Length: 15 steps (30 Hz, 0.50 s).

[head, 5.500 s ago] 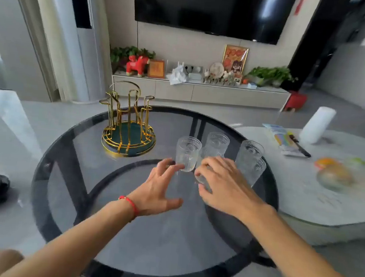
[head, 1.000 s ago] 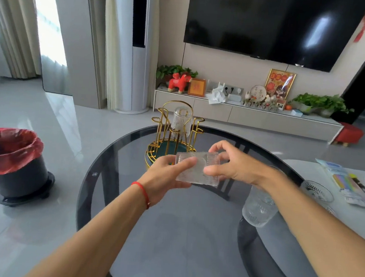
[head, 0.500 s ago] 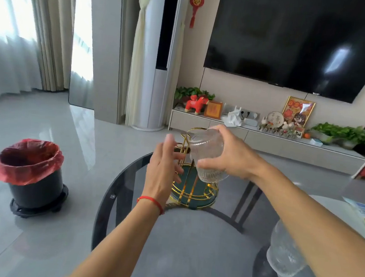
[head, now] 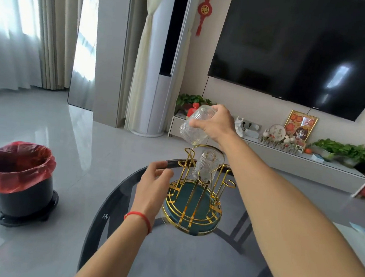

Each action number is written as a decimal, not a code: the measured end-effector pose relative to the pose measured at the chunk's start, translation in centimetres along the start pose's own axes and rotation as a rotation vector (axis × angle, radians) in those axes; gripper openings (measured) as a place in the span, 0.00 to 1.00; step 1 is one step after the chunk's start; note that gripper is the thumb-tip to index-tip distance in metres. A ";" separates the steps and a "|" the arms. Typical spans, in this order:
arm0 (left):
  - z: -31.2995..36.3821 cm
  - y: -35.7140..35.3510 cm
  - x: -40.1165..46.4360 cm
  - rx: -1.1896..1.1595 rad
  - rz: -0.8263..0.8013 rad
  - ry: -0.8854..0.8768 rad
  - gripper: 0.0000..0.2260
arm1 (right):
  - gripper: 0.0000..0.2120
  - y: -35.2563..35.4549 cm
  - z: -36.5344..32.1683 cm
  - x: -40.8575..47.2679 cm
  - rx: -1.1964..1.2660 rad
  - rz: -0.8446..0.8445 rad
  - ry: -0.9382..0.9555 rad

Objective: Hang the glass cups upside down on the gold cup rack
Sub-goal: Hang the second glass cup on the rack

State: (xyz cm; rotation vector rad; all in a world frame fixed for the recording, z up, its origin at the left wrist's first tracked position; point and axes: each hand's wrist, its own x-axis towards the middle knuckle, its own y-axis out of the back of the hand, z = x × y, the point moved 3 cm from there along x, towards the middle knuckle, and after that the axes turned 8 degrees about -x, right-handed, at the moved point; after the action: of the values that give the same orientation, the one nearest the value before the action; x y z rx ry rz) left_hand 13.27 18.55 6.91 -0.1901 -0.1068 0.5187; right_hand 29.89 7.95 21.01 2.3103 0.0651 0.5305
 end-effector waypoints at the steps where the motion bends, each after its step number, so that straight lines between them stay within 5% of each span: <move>1: -0.1 0.0 0.2 0.028 -0.015 -0.008 0.13 | 0.44 -0.3 0.0 0.3 -0.074 -0.015 0.009; 6: 0.1 -0.7 0.2 0.064 -0.067 -0.047 0.16 | 0.41 -1.7 0.0 1.3 -0.283 -0.098 0.034; 9: 0.3 -0.9 0.1 0.093 -0.077 -0.065 0.17 | 0.26 -2.5 -0.3 1.4 -0.428 -0.173 0.037; 15: 0.3 -1.5 -0.4 0.261 -0.124 -0.065 0.25 | 0.28 -4.2 0.4 1.3 -0.609 -0.313 0.033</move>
State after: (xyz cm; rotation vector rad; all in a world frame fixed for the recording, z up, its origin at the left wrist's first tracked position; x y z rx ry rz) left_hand 13.64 17.08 7.48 0.0882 -0.1128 0.4109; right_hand 31.69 10.97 18.39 1.6579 0.2417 0.3624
